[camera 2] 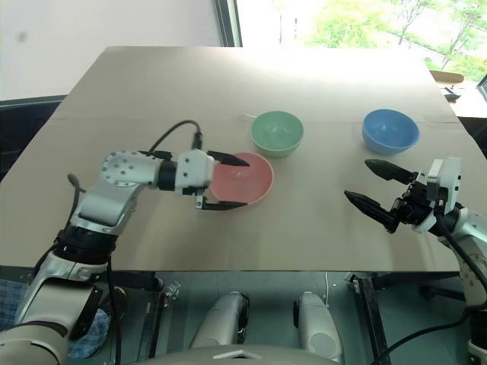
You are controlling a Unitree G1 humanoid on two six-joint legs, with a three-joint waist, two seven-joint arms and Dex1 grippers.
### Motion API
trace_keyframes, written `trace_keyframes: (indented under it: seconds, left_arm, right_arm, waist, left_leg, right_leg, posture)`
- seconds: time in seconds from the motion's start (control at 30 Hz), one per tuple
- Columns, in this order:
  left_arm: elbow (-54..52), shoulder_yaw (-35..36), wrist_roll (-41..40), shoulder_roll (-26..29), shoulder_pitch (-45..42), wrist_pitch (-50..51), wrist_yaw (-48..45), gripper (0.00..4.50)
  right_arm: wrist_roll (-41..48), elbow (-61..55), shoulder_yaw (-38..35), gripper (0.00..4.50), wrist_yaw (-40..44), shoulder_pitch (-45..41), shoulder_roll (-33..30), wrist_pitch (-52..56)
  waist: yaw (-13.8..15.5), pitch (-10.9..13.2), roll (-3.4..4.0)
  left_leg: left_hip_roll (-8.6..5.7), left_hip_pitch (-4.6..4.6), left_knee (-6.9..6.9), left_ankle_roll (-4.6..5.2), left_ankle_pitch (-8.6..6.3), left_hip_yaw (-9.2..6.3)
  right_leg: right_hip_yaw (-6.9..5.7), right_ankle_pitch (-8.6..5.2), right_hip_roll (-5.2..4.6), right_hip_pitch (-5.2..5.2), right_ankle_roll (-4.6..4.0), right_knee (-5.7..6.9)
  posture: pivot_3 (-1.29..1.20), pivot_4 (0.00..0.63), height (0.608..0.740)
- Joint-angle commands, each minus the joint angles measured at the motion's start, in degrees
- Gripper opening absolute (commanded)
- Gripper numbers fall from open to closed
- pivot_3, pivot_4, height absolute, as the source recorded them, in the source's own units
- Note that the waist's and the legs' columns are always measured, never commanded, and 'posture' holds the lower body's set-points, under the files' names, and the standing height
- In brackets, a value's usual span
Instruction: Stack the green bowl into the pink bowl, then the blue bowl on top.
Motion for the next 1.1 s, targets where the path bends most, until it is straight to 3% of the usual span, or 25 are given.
trace_keyframes:
  seconds: [0.03,0.3,0.57,0.8,0.97,1.1]
  left_arm:
    - [-3.67,8.21,-8.18,1.32,2.63,8.03,3.22,4.44]
    - [-5.02,18.70,-11.80,2.73,10.05,11.61,9.77,4.44]
    - [-6.24,28.81,-16.49,4.12,18.33,11.61,11.00,4.44]
    - [-6.84,34.97,-20.76,3.44,24.20,11.29,10.92,4.44]
    - [-8.72,35.75,-21.27,2.80,28.34,10.25,11.38,4.44]
    - [-10.24,35.88,-21.54,2.47,30.11,9.81,12.05,4.44]
  right_arm:
    - [0.01,0.73,-0.62,4.50,1.17,-1.43,-1.16,-0.82]
    - [-3.50,5.68,2.68,4.50,2.56,-6.45,-1.82,-2.01]
    - [-16.14,14.53,12.47,4.50,-1.85,-19.02,-1.38,-4.73]
    - [-34.18,33.04,24.16,4.50,-5.49,-35.97,-1.11,-12.40]
    - [-46.24,48.67,34.02,4.50,-7.19,-50.51,3.94,-22.59]
    - [-50.15,57.14,37.49,4.50,-6.31,-56.57,7.19,-27.93]
  waist:
    - [-0.02,0.00,0.00]
    - [0.00,0.00,0.00]
    - [-0.02,0.02,0.02]
    - [-0.07,0.04,0.05]
    - [-0.15,0.07,0.06]
    - [-0.55,0.10,0.05]
  left_leg:
    - [0.00,0.01,0.00,0.00,0.00,0.00]
    - [0.00,0.11,0.00,0.00,0.00,0.04]
    - [0.03,0.22,-0.08,0.00,0.00,0.13]
    - [0.03,0.27,-0.13,-0.01,0.00,0.19]
    - [0.04,0.32,-0.24,-0.01,0.00,0.19]
    - [0.04,0.41,-0.30,-0.02,0.00,0.39]
  right_leg:
    - [0.00,0.00,0.00,0.00,0.00,0.00]
    - [0.04,0.00,0.00,0.06,0.00,0.02]
    - [0.13,0.00,-0.01,0.07,-0.01,0.03]
    - [0.17,0.00,-0.02,0.07,-0.02,0.03]
    - [0.17,-0.01,-0.02,0.06,-0.04,0.00]
    - [0.38,0.00,-0.02,0.02,-0.03,0.02]
  posture:
    - [0.00,0.150,0.740]
    - [0.00,0.150,0.740]
    - [0.00,0.150,0.740]
    - [0.00,0.150,0.740]
    - [0.00,0.150,0.740]
    - [0.00,0.150,0.740]
